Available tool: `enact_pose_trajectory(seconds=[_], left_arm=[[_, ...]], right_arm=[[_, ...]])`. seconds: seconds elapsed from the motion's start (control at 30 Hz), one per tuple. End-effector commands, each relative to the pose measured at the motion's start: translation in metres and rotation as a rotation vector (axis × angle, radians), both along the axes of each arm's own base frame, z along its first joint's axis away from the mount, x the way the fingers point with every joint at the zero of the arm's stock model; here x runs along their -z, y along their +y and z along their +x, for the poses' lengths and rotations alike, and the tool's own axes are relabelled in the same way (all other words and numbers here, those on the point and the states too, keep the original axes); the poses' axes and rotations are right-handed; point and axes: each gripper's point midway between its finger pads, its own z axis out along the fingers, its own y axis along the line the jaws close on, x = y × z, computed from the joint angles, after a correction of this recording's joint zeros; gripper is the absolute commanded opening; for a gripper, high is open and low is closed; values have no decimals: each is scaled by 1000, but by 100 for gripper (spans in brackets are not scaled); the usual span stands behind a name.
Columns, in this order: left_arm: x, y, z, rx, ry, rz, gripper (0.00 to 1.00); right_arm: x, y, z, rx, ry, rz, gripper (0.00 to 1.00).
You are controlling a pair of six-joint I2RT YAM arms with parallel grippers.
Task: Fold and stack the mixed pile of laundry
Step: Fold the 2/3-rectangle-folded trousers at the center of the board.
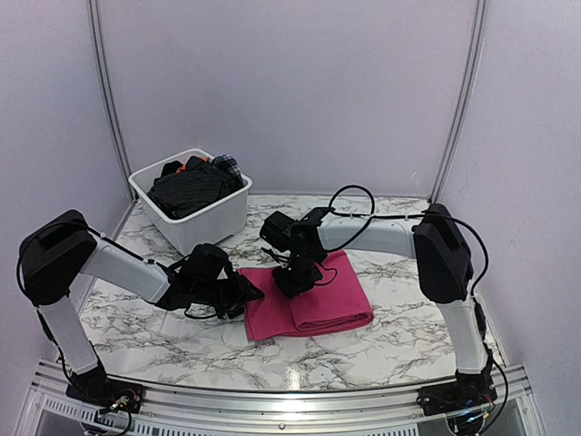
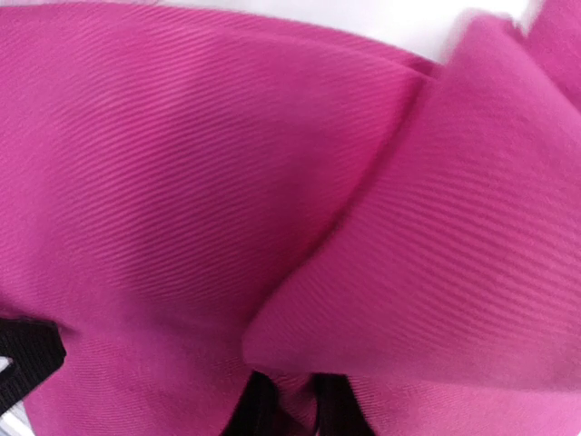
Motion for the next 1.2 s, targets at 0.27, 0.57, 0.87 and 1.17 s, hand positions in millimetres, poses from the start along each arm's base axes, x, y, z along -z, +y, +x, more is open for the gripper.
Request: enact_pose_trajectory(seconds=[0.27,0.57,0.87,1.17], left_arm=[[34,14,-17,-5,78,35,19],[36,3,-16,6,80,-40,0],[36,1,-15,3,80,-56,0],[36,1,-16,2,80,-57,0]], right_arm=[[-74,20,5,-18,-49,201,0],[-111,50,-16,-55,47,436,0],[-114,84,-38,-66,174,611,0],[-98,109,-32,-65,228,668,0]])
